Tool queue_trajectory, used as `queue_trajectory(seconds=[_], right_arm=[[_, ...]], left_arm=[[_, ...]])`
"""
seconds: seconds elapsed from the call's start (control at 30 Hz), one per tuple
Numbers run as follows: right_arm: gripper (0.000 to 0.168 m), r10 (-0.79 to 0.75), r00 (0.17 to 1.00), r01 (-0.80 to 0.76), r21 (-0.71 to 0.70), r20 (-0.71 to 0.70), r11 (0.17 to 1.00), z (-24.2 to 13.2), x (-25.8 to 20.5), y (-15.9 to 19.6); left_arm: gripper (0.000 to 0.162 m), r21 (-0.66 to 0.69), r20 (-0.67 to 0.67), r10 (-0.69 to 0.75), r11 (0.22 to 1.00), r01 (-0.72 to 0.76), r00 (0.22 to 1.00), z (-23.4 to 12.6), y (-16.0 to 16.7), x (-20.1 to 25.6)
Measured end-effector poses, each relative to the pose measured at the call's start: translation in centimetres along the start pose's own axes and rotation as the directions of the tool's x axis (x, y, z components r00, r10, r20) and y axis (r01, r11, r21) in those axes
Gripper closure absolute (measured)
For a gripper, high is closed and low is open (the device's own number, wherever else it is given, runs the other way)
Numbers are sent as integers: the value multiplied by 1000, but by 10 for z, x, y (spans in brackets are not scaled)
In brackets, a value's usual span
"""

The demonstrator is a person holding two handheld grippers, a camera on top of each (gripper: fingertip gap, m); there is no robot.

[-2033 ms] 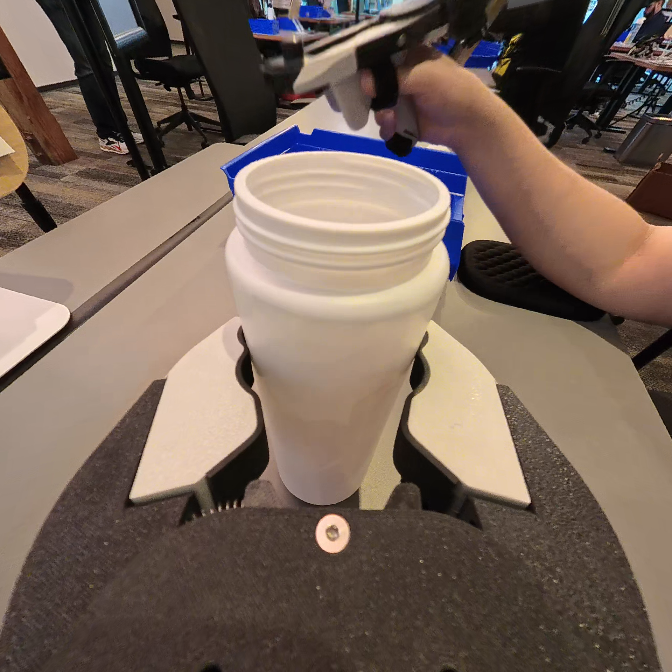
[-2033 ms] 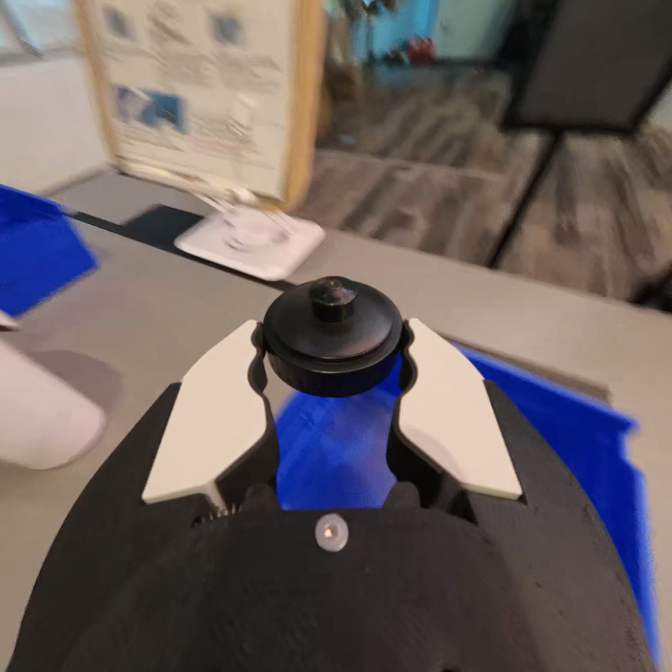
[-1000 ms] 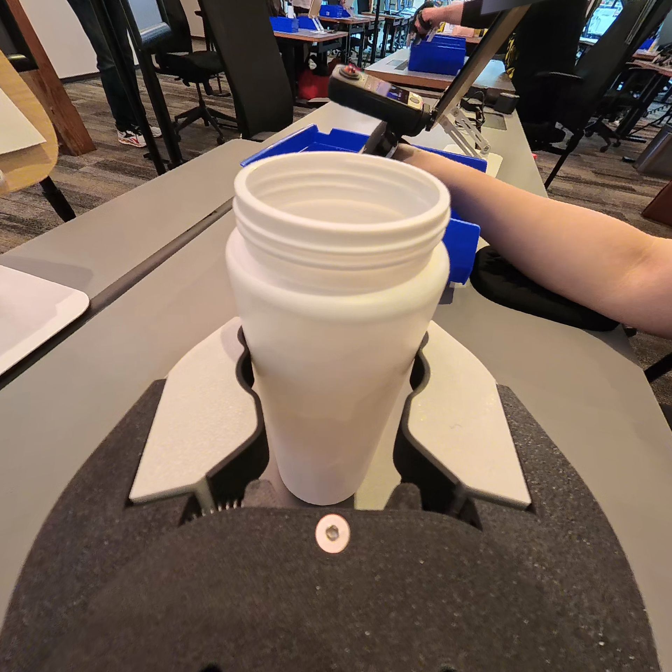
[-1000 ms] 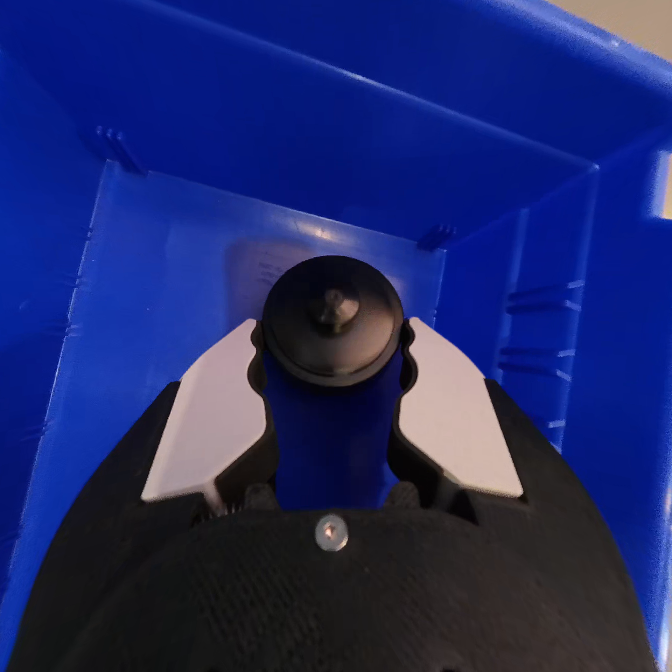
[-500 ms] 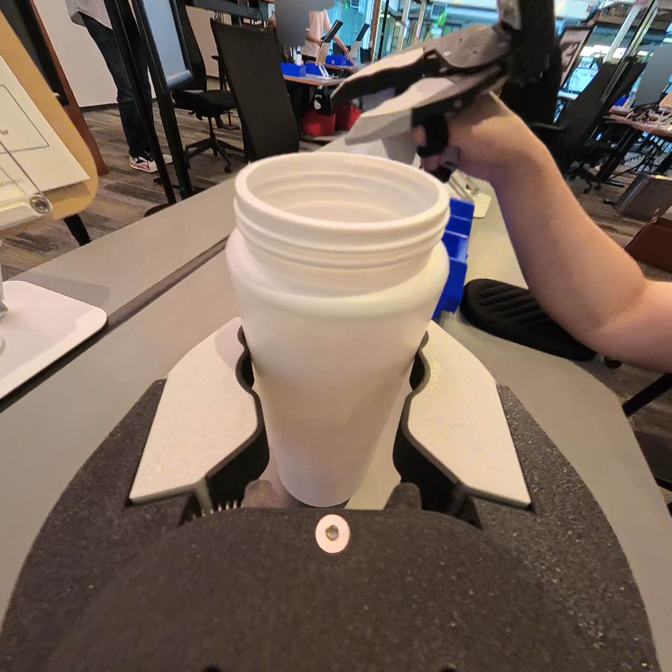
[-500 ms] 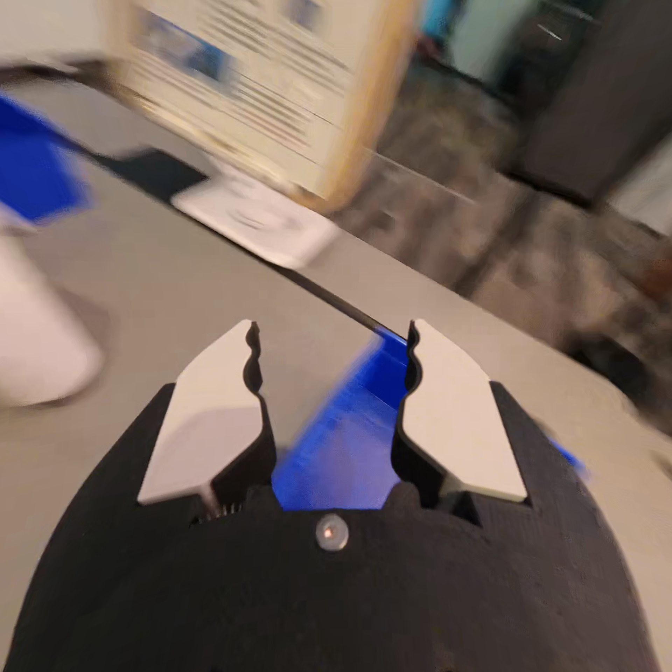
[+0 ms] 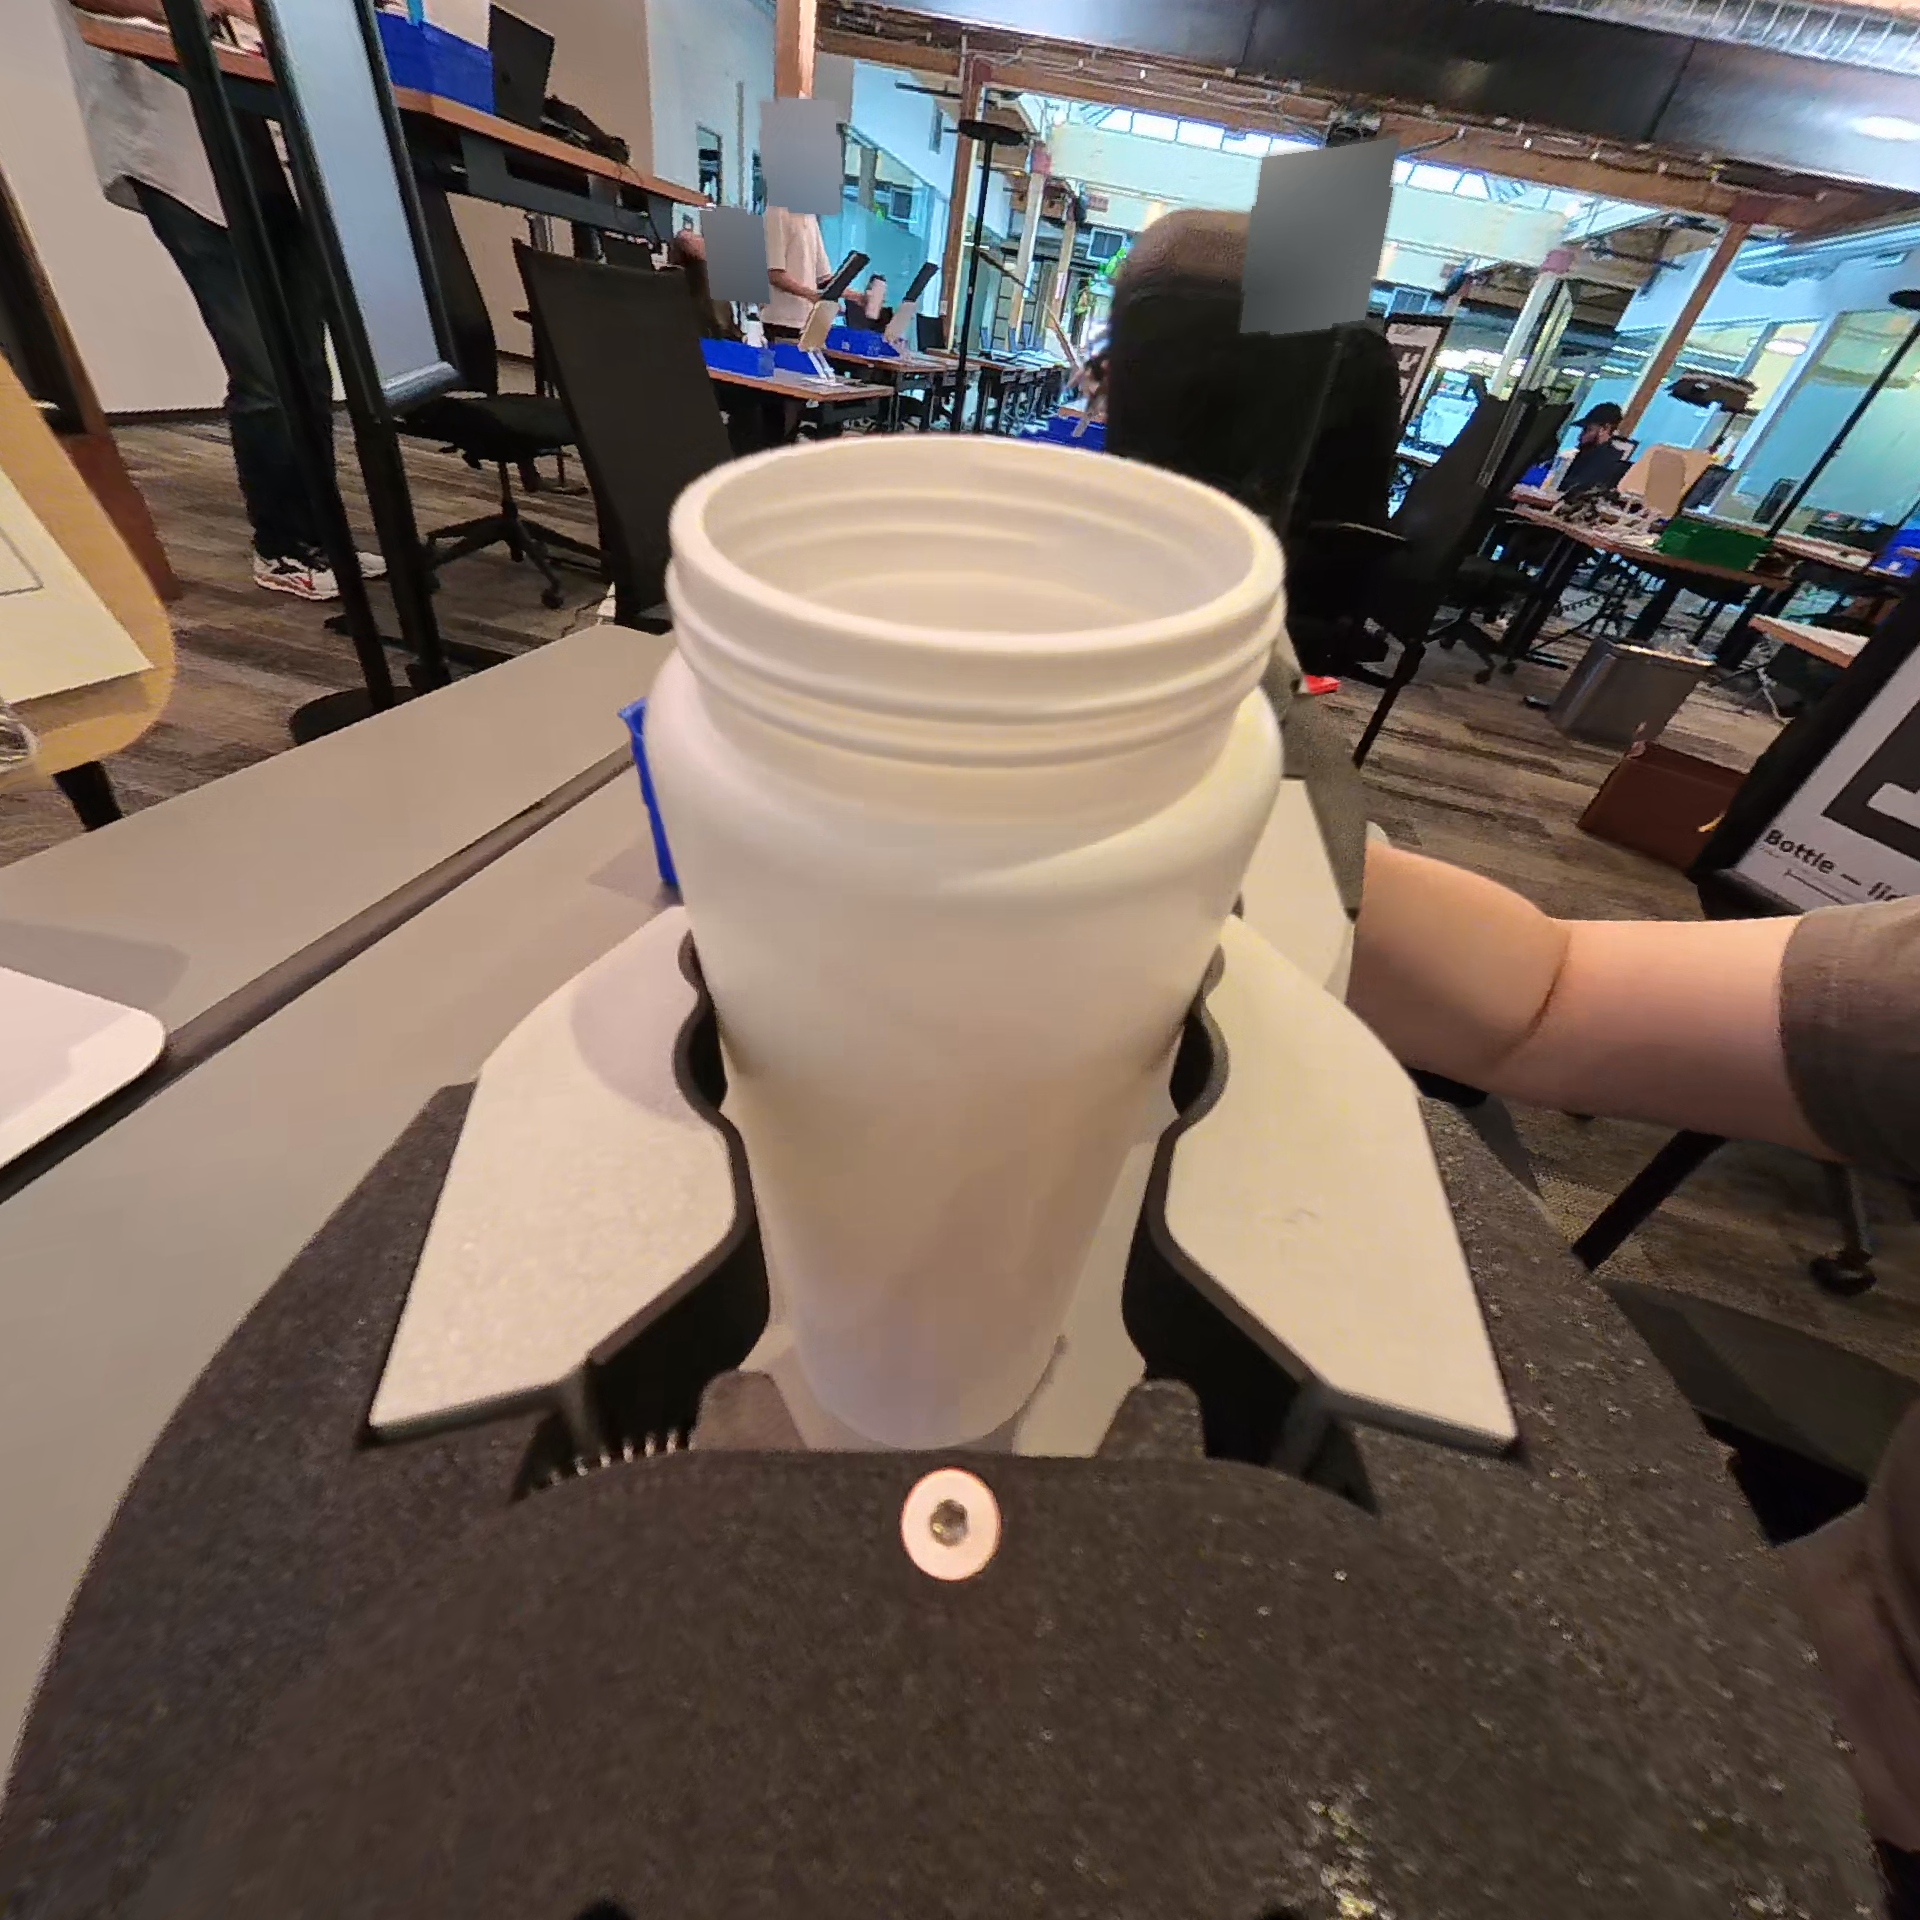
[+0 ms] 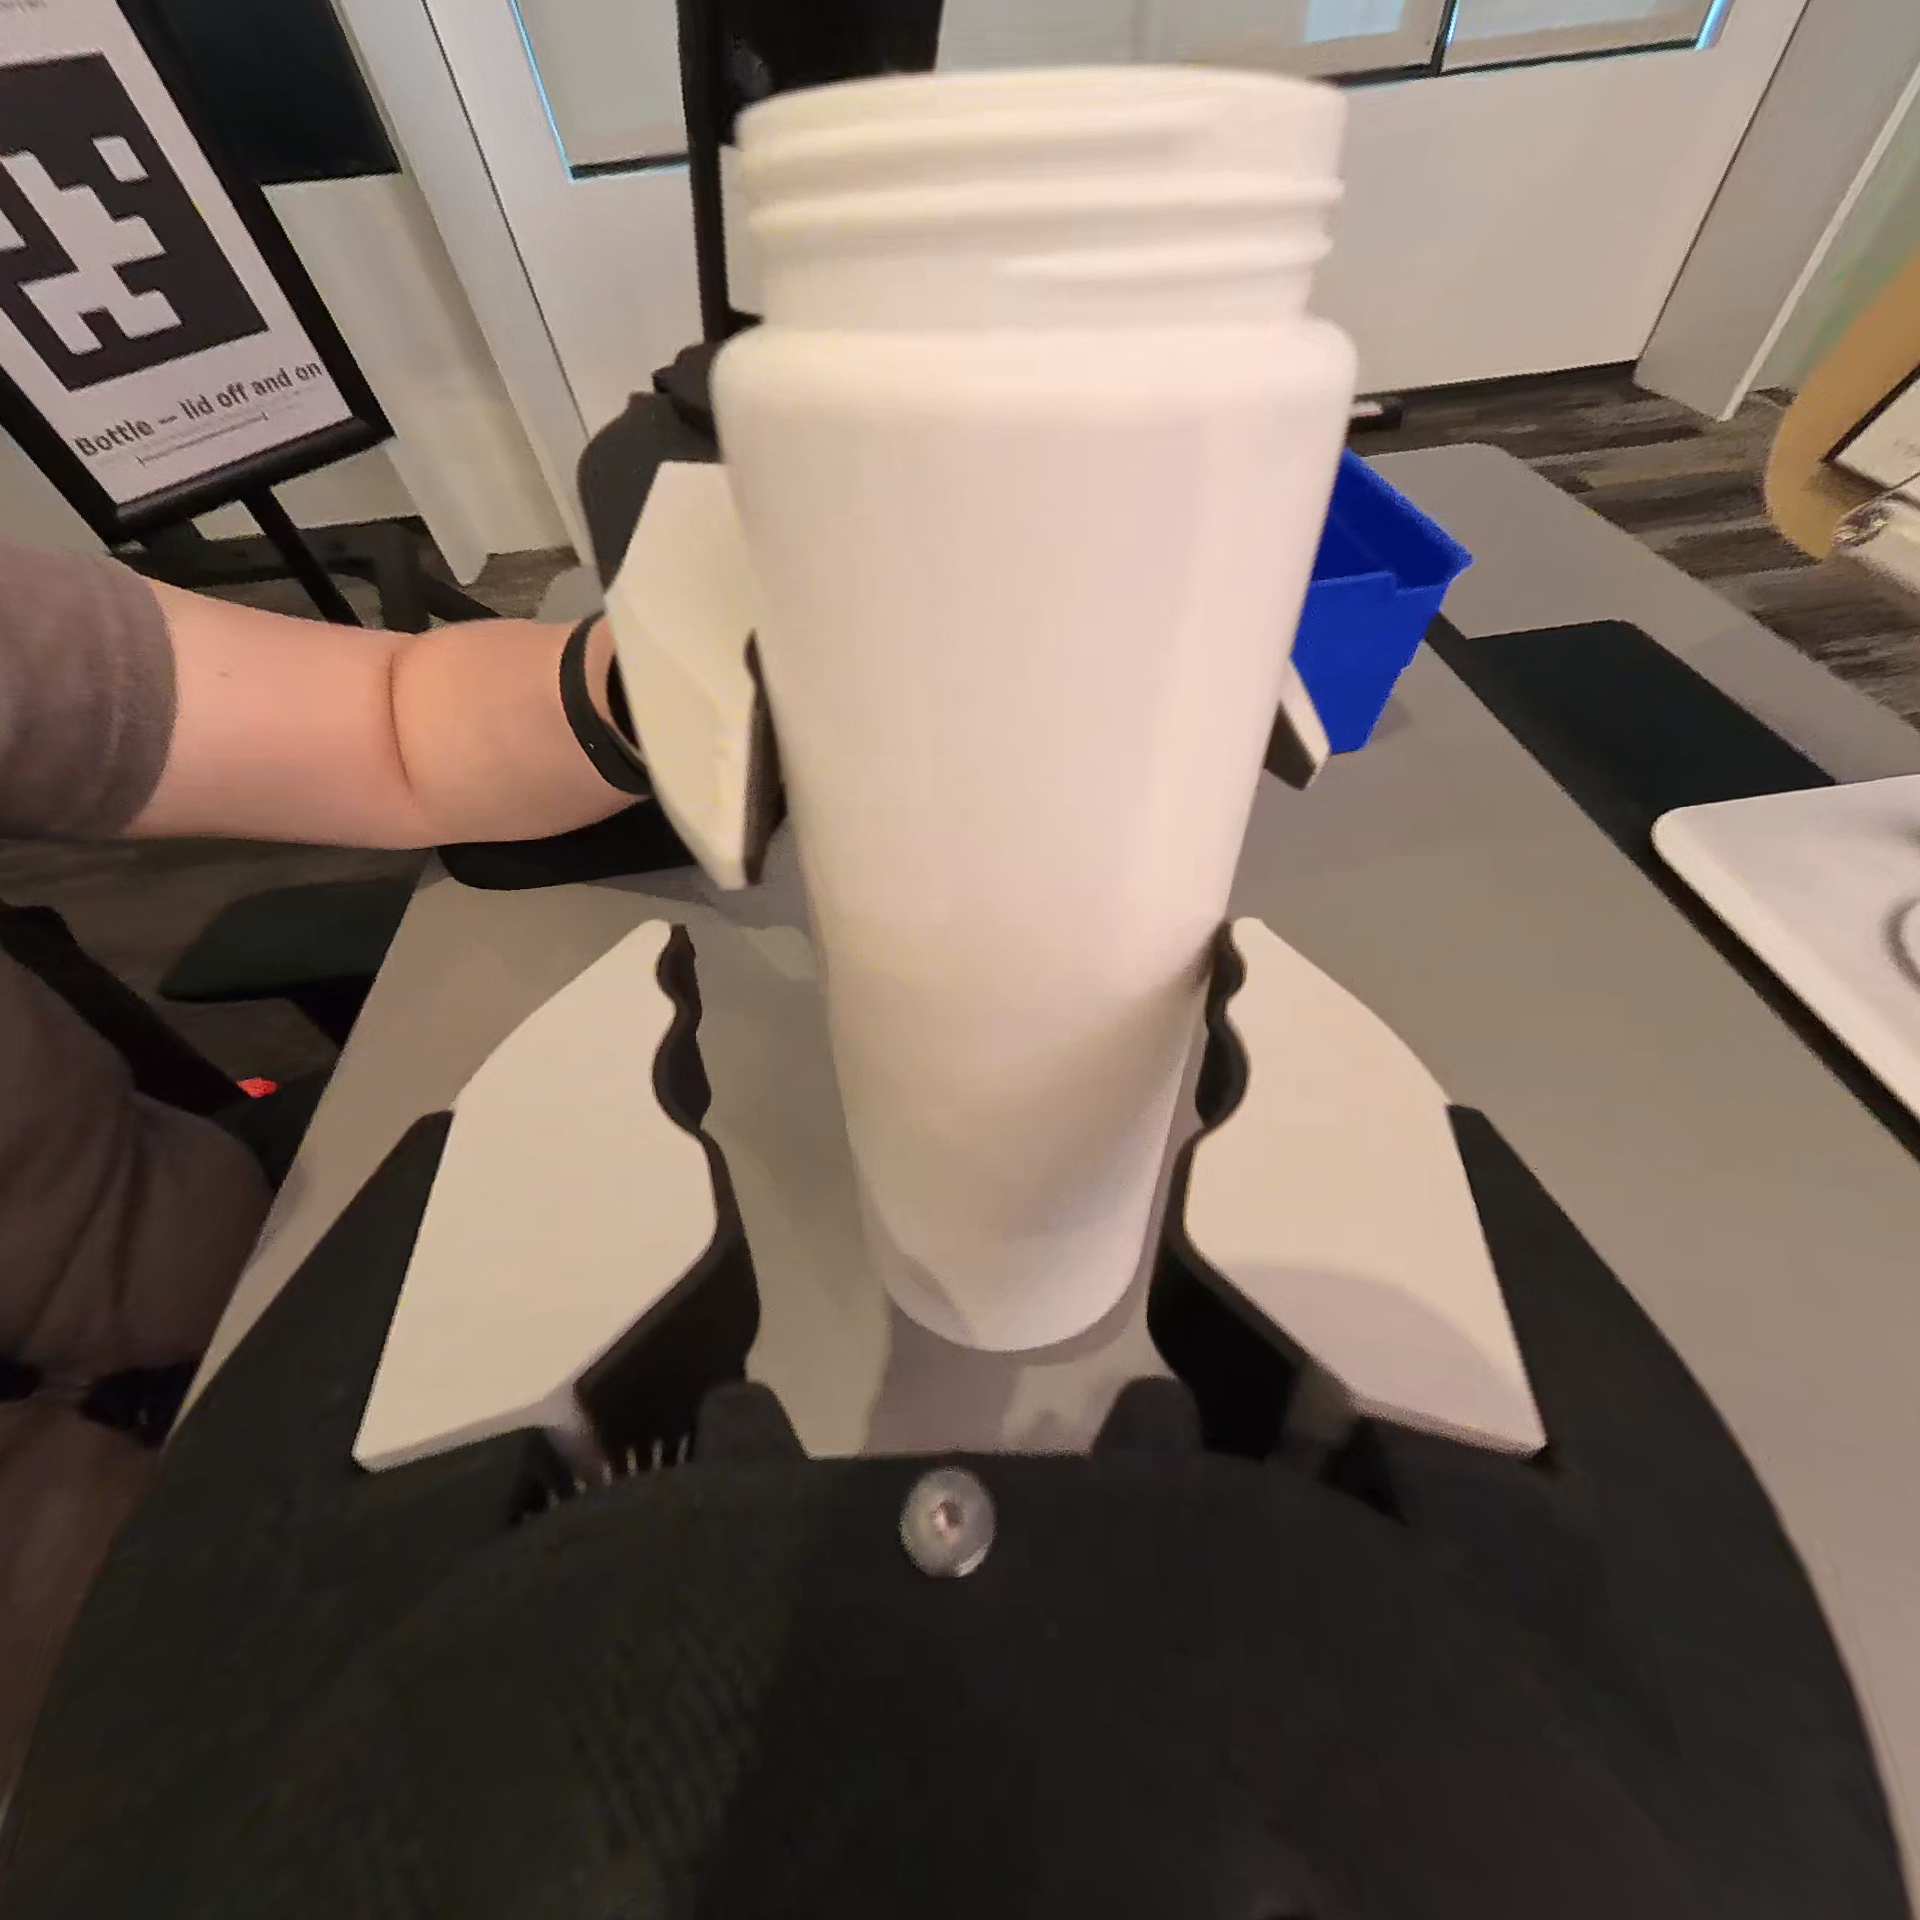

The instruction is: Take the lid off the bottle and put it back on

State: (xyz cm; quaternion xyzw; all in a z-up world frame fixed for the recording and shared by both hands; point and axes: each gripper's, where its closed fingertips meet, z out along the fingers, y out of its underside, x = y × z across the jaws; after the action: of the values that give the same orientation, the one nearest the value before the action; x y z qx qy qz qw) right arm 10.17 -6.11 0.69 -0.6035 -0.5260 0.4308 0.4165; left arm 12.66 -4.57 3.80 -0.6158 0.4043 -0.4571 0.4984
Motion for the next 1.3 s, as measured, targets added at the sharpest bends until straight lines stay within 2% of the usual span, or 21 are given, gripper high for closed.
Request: queue_trajectory(seconds=[0.13,0.2,0.37,0.5,0.57,0.63,0.73,0.83,0.93,1.03,1.17,1.3], right_arm=[[74,20,1000,-20,-1,8,1000,9,0,5],[83,12,1000,-12,14,18,1000,10,-1,3],[83,10,1000,-10,-11,7,1000,7,-3,0],[83,50,996,-51,-12,-71,999,-10,11,-10],[83,83,988,-83,8,-134,997,-34,25,-19],[83,129,961,-125,29,-244,992,-76,47,-28],[83,219,841,-203,86,-495,975,-165,87,-28],[83,346,655,-369,116,-671,922,-239,114,6],[83,402,499,-535,91,-768,840,-277,129,55],[83,420,401,-697,27,-814,717,-282,141,107],[83,436,371,-831,-84,-820,550,-258,150,166],[84,442,310,-910,-129,-842,393,-250,148,206]], left_arm=[[76,-2,-23,8,1000,-8,1000,3,0,9],[76,7,-53,-7,1000,7,999,4,-3,14],[76,21,-85,-13,1000,15,996,1,-6,17],[68,53,-98,-52,997,58,994,-5,-16,17],[66,53,-71,-32,998,36,997,-10,-20,13],[68,59,-47,-22,998,25,999,-15,-25,9],[74,42,-6,-11,999,11,1000,-23,-29,3],[75,-12,55,21,1000,-21,998,-27,-27,-4],[75,-52,79,8,999,-4,997,-29,-24,-7],[77,-66,84,-16,998,21,996,-31,-23,-9],[70,-78,119,2,997,8,993,-32,-22,-14],[71,-99,111,15,995,-4,994,-33,-21,-11]])
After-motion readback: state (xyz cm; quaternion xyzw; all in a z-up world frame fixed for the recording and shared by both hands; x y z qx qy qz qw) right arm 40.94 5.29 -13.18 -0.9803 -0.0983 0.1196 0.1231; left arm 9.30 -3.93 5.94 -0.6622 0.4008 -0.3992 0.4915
